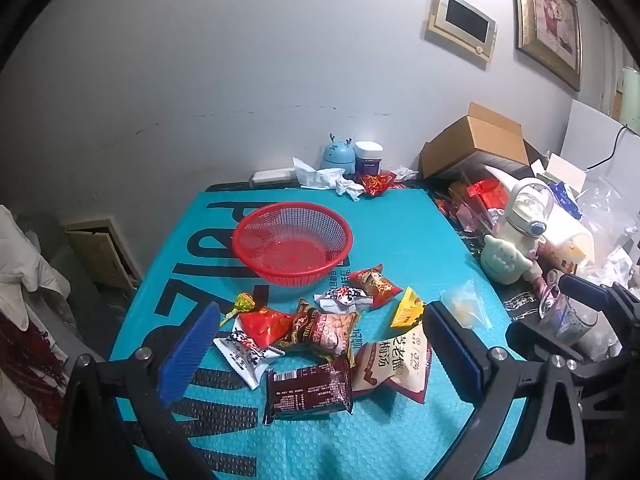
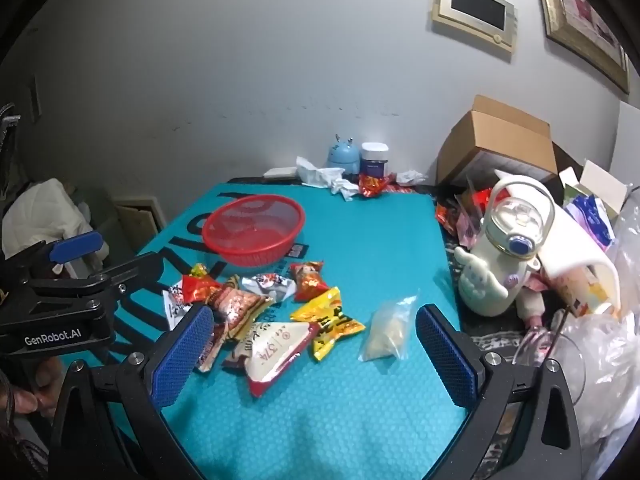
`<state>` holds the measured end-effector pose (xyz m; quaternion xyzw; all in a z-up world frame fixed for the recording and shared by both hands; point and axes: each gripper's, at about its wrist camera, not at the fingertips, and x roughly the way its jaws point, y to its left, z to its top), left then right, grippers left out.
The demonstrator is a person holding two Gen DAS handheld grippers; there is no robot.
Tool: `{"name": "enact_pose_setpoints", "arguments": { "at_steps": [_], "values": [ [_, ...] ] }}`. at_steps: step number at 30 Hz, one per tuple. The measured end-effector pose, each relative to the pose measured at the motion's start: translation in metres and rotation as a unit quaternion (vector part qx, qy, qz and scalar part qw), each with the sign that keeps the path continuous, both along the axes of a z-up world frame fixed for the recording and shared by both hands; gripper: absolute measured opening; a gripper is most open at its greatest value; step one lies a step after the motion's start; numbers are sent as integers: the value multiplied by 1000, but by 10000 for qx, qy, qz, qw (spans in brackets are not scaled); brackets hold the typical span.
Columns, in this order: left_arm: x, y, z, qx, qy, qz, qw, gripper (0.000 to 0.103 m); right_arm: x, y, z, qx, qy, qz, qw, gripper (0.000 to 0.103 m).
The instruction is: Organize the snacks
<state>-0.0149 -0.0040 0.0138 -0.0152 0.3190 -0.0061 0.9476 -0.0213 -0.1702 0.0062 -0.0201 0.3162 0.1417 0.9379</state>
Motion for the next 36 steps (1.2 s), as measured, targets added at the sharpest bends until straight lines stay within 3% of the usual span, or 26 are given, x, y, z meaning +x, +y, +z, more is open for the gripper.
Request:
{"name": "enact_pose_setpoints", "arguments": {
  "at_steps": [36],
  "values": [
    [-5,0,5,-104,-110,-68,9999,103,-3,-2,5,86,-138,167,9997,103]
  ]
}}
